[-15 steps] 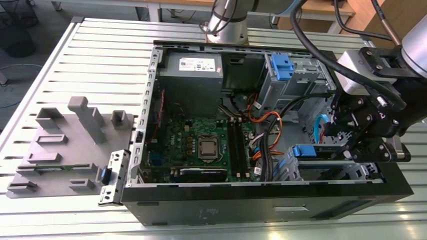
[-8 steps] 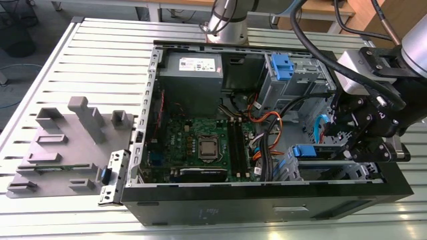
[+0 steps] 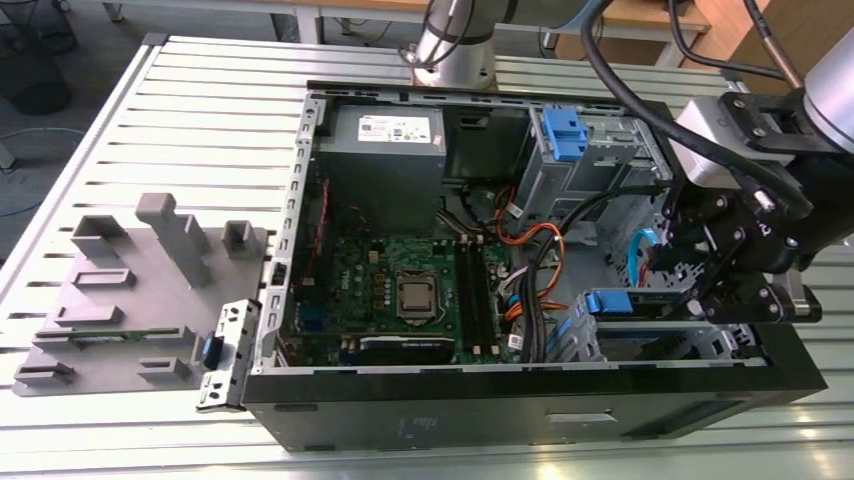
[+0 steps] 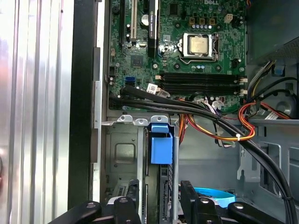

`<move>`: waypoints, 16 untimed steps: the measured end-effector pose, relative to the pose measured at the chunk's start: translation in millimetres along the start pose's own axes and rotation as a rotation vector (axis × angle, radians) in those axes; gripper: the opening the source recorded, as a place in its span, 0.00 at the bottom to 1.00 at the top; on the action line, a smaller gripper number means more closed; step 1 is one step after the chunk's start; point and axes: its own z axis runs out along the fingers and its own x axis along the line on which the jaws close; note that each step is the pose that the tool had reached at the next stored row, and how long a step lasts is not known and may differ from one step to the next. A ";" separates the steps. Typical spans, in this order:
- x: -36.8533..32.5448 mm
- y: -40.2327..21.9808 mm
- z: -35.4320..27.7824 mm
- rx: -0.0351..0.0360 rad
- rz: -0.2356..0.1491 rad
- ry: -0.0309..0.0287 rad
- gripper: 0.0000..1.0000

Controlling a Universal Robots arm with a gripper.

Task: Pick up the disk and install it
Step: 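Insert the first disk wire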

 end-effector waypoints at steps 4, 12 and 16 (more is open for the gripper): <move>-0.2 0.1 -3.5 0.0001 0.000 -0.0004 0.48; -5.1 0.1 -3.6 0.0001 0.000 -0.0002 0.48; -9.3 0.1 -3.1 0.0004 0.000 -0.0004 0.48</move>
